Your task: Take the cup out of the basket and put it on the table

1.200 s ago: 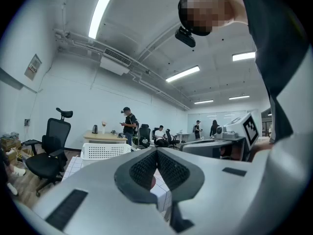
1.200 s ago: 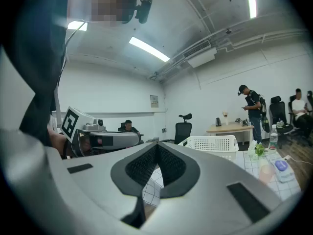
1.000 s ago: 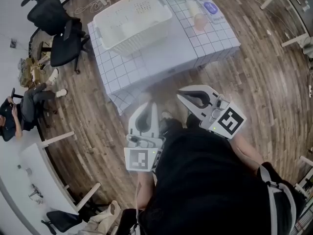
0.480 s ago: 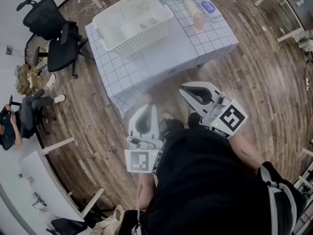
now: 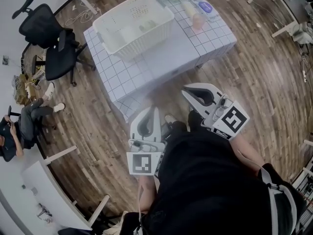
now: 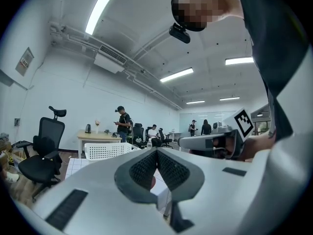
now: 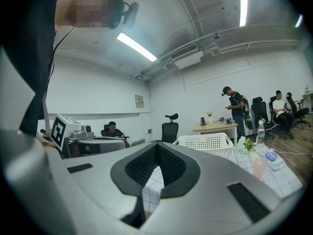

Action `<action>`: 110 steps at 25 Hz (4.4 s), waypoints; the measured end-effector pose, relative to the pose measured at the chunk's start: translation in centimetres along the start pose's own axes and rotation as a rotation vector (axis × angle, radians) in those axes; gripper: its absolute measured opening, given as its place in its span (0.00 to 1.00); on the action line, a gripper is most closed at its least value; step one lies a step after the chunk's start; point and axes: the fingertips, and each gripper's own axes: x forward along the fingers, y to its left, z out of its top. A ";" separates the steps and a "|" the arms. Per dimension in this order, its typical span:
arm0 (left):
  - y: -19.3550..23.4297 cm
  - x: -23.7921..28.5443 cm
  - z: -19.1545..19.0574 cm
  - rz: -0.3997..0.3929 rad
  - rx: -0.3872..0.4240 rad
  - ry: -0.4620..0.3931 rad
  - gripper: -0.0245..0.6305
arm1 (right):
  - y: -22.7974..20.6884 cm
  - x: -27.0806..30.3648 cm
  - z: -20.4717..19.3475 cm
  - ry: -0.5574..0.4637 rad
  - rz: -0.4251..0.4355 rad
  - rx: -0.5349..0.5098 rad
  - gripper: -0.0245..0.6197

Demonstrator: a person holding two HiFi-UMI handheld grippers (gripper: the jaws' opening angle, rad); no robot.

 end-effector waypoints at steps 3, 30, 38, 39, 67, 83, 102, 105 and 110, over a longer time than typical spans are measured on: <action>0.5 -0.3 -0.3 -0.014 0.017 -0.005 0.05 | 0.4 0.4 -0.2 0.008 -0.003 0.001 0.06; 3.3 8.4 1.6 0.041 0.020 -0.009 0.05 | -8.2 5.9 1.3 0.017 0.063 -0.012 0.06; 3.8 12.4 2.1 0.060 0.018 -0.007 0.05 | -12.3 7.0 1.8 0.019 0.081 0.002 0.06; 3.8 13.0 2.2 0.063 0.018 -0.007 0.05 | -12.8 7.1 1.8 0.020 0.084 0.003 0.06; 6.1 21.8 2.9 0.144 -0.008 0.022 0.05 | -19.1 10.5 4.1 -0.028 0.184 -0.046 0.06; 11.9 21.7 3.4 0.090 0.028 0.024 0.05 | -16.5 14.8 4.7 -0.025 0.122 -0.076 0.06; 16.3 22.7 2.6 0.032 0.013 0.043 0.05 | -23.1 21.5 1.3 0.263 0.007 -0.175 0.10; 16.8 23.0 2.4 0.025 0.006 0.049 0.05 | -23.7 23.0 0.4 0.335 0.036 -0.232 0.15; 17.5 23.4 2.1 0.022 -0.001 0.059 0.05 | -24.5 25.7 -0.6 0.432 0.089 -0.326 0.24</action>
